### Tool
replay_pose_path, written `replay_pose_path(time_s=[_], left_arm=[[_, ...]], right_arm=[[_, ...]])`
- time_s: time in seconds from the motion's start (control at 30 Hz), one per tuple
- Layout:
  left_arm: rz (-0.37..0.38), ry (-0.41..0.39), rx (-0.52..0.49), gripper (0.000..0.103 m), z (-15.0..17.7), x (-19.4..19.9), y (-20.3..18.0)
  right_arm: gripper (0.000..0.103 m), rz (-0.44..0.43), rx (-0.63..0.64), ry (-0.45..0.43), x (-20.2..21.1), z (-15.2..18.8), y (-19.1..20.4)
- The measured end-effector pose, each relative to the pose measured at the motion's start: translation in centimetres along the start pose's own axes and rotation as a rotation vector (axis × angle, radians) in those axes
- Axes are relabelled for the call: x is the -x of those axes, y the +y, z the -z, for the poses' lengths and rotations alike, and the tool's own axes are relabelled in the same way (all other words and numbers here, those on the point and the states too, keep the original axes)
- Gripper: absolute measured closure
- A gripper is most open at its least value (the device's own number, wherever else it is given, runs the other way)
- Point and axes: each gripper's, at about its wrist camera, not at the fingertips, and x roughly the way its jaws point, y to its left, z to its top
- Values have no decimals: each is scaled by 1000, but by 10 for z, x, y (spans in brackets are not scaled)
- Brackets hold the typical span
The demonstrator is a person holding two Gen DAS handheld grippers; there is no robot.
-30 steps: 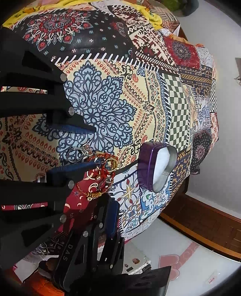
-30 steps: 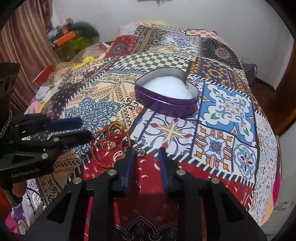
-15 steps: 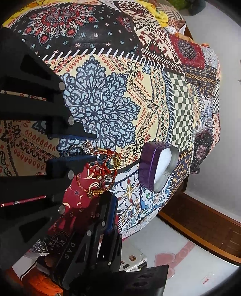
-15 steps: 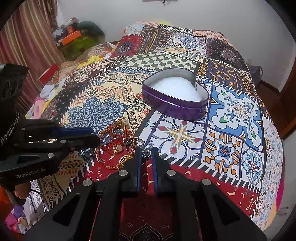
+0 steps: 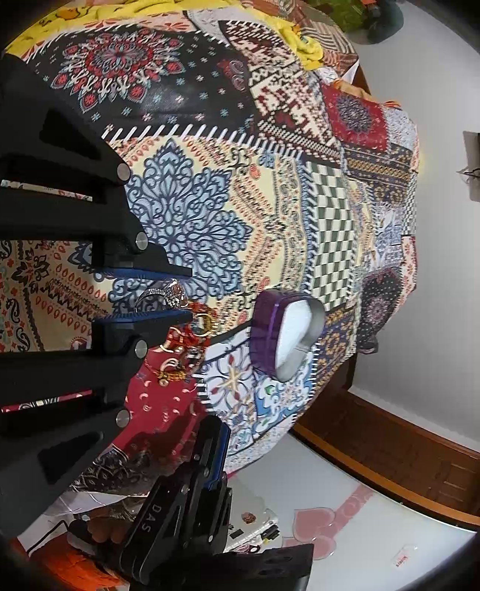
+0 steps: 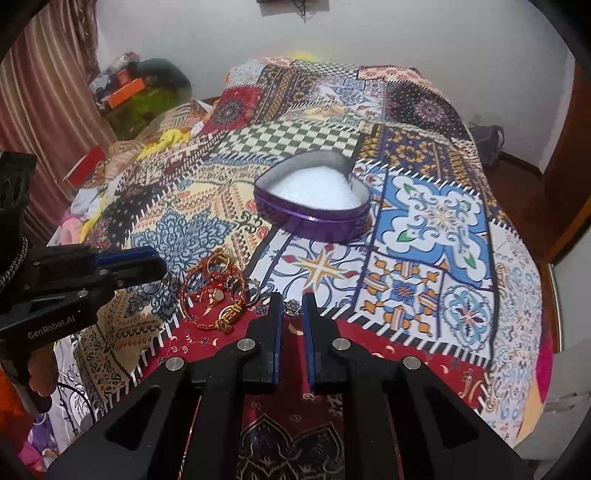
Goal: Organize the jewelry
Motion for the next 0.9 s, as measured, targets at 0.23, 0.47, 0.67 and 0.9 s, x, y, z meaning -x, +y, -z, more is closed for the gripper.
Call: replay_pose_path(time_s=[0.23, 0.47, 0.67, 0.9], left_arm=[[-12, -66, -19, 88, -17, 15, -6], [-15, -131, -48, 88, -34, 28, -15], [-12, -169, -62, 88, -51, 29, -20], [-12, -192, -72, 88, -70, 22, -22]], right_arm=[[94, 20, -4, -58, 17, -10, -3], [94, 28, -22, -124, 36, -23, -9], [94, 37, -32, -171, 43, -36, -15], [94, 58, -28, -204, 41, -51, -23]])
